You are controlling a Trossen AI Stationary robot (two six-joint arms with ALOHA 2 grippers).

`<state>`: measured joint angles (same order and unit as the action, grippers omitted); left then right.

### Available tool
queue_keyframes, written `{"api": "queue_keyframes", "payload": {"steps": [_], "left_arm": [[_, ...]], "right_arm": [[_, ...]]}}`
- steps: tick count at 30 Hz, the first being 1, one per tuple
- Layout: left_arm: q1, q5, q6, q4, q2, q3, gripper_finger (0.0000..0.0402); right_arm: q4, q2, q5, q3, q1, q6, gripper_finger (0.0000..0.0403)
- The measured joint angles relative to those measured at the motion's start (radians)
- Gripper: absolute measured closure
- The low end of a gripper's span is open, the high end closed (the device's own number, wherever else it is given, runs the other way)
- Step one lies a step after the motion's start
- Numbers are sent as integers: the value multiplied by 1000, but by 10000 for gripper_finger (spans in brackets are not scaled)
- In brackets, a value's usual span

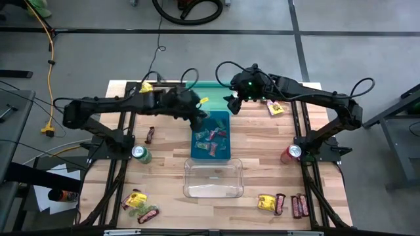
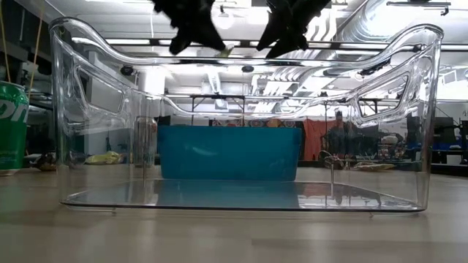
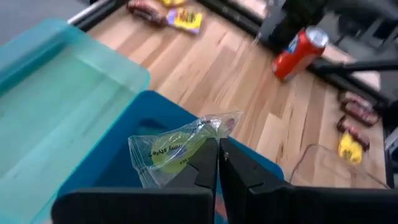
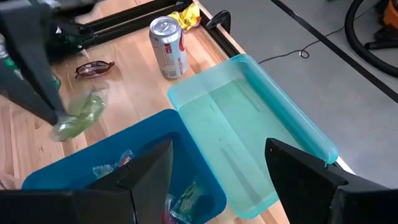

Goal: Sort candy
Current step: Put the green candy into the blue bin

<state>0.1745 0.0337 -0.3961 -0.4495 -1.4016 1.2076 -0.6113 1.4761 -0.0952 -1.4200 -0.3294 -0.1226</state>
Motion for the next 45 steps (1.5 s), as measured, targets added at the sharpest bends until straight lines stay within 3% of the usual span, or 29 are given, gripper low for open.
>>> {"api": "queue_keyframes", "payload": {"steps": [5,13,23,28,32,45], "left_arm": [[1,-48,120,233,80,-195,401],[2,-87,199,241,30,-231,384],[-2,-120,162,221,49,-230,231],[8,-256,128,206,105,-230,177],[9,-295,77,178,185,-230,171],[8,-251,118,123,422,-230,174]], "right_arm": [[1,0,1,0,-3,0,151],[1,0,0,0,-3,0,151],[2,0,0,0,-5,-11,151],[3,0,0,0,-5,-12,151],[19,0,0,0,-5,-62,151],[46,1,0,0,11,-282,151]]}}
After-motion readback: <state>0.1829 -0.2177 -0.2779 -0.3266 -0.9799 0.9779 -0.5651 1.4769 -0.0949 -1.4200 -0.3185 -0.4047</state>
